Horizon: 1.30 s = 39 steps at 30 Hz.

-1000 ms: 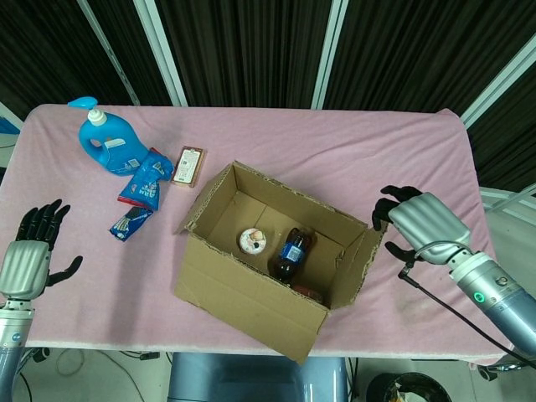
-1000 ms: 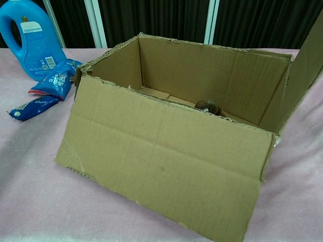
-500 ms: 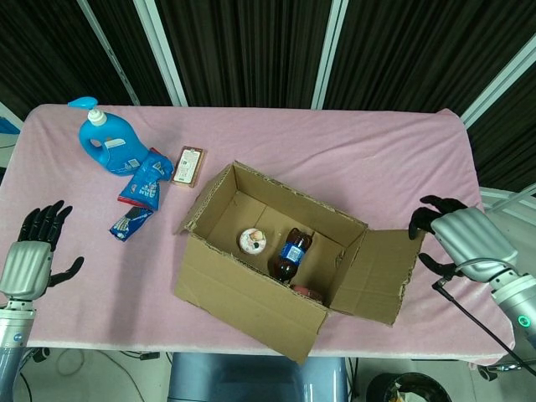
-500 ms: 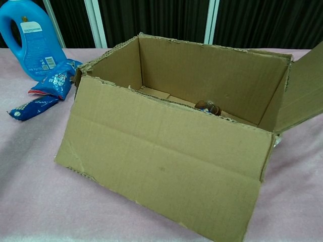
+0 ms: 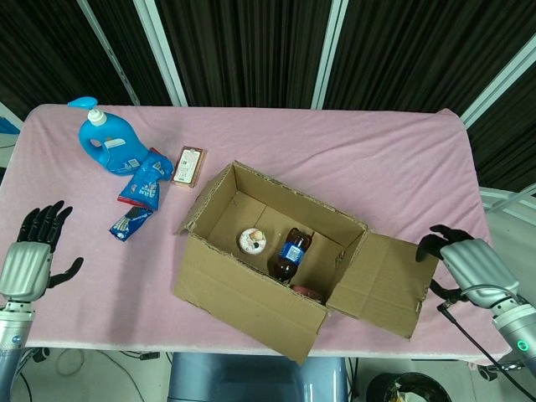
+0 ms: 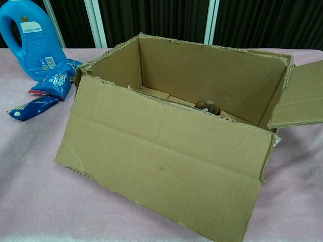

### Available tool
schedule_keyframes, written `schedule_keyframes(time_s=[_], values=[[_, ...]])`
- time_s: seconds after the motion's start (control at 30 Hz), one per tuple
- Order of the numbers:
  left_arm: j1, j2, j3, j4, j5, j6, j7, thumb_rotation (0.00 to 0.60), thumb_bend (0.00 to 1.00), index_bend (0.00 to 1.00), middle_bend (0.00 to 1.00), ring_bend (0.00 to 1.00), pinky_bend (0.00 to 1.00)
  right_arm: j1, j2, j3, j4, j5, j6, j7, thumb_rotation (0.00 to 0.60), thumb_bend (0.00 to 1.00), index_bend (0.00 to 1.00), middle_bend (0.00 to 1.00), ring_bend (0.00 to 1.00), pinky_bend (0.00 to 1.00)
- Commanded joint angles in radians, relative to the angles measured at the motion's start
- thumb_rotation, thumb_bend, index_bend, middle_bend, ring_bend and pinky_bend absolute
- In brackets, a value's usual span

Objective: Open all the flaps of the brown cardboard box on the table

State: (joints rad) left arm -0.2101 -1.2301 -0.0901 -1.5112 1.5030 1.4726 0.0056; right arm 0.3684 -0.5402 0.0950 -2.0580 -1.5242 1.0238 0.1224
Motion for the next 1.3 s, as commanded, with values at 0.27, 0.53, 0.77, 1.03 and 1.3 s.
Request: schedule_keyframes(time_s=[0.27, 0.53, 0.77, 1.03, 1.3], values=[[0.024, 0.026, 0.01, -0.033, 0.016, 0.035, 0.005, 0.6, 0.25, 0.0, 0.0, 0.0, 0.0, -0.108, -0.122, -0.021, 0.076, 0.022, 0.192, -0.083, 0.6, 0.33, 0.13, 0.09, 0.06, 0.23], [0.023, 0.018, 0.013, -0.02, 0.037, 0.044, 0.008, 0.6, 0.25, 0.0, 0.0, 0.0, 0.0, -0.13, -0.112, -0.016, 0.066, -0.004, 0.251, -0.086, 0.6, 0.33, 0.12, 0.08, 0.06, 0.23], [0.028, 0.03, 0.026, -0.032, 0.046, 0.038, 0.025, 0.6, 0.23, 0.0, 0.0, 0.0, 0.0, -0.171, -0.192, -0.018, 0.099, 0.026, 0.332, -0.247, 0.6, 0.33, 0.05, 0.05, 0.01, 0.22], [0.052, 0.049, 0.055, -0.057, 0.063, 0.051, 0.088, 0.6, 0.17, 0.0, 0.0, 0.0, 0.0, -0.228, -0.322, -0.044, 0.132, 0.07, 0.39, -0.31, 0.6, 0.32, 0.0, 0.0, 0.0, 0.22], [0.069, 0.043, 0.067, -0.043, 0.053, 0.047, 0.139, 0.6, 0.14, 0.0, 0.0, 0.0, 0.0, -0.279, -0.48, -0.085, 0.305, 0.032, 0.442, -0.339, 0.6, 0.31, 0.0, 0.0, 0.0, 0.22]])
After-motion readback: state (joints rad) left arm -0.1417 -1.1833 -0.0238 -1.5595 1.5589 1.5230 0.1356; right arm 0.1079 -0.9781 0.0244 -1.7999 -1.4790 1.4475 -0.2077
